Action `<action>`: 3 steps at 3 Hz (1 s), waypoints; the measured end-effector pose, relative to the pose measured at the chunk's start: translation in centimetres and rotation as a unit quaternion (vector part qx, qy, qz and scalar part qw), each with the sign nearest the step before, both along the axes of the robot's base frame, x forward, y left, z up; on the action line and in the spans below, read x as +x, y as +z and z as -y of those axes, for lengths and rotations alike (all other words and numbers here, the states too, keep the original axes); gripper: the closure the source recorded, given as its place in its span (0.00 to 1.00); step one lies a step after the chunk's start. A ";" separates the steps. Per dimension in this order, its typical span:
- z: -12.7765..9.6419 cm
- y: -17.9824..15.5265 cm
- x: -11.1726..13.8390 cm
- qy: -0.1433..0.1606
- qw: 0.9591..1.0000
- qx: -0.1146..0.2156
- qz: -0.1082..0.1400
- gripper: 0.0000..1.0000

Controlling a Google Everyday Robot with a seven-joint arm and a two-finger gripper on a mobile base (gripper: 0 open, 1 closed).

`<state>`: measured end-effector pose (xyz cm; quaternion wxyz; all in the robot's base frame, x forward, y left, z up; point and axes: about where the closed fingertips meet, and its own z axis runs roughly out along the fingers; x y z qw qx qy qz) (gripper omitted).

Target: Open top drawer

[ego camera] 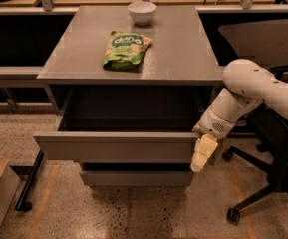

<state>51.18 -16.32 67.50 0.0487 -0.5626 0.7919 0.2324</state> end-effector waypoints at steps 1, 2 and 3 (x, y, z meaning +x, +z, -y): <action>-0.4 -0.1 -0.4 0.019 0.999 -0.015 -0.022 0.00; -0.4 0.2 -1.0 0.026 0.999 -0.019 -0.032 0.00; 0.6 2.5 -4.8 0.042 0.998 -0.021 -0.049 0.00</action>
Offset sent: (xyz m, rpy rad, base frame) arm -0.0560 -0.0148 0.0413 -0.0832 0.1722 0.1207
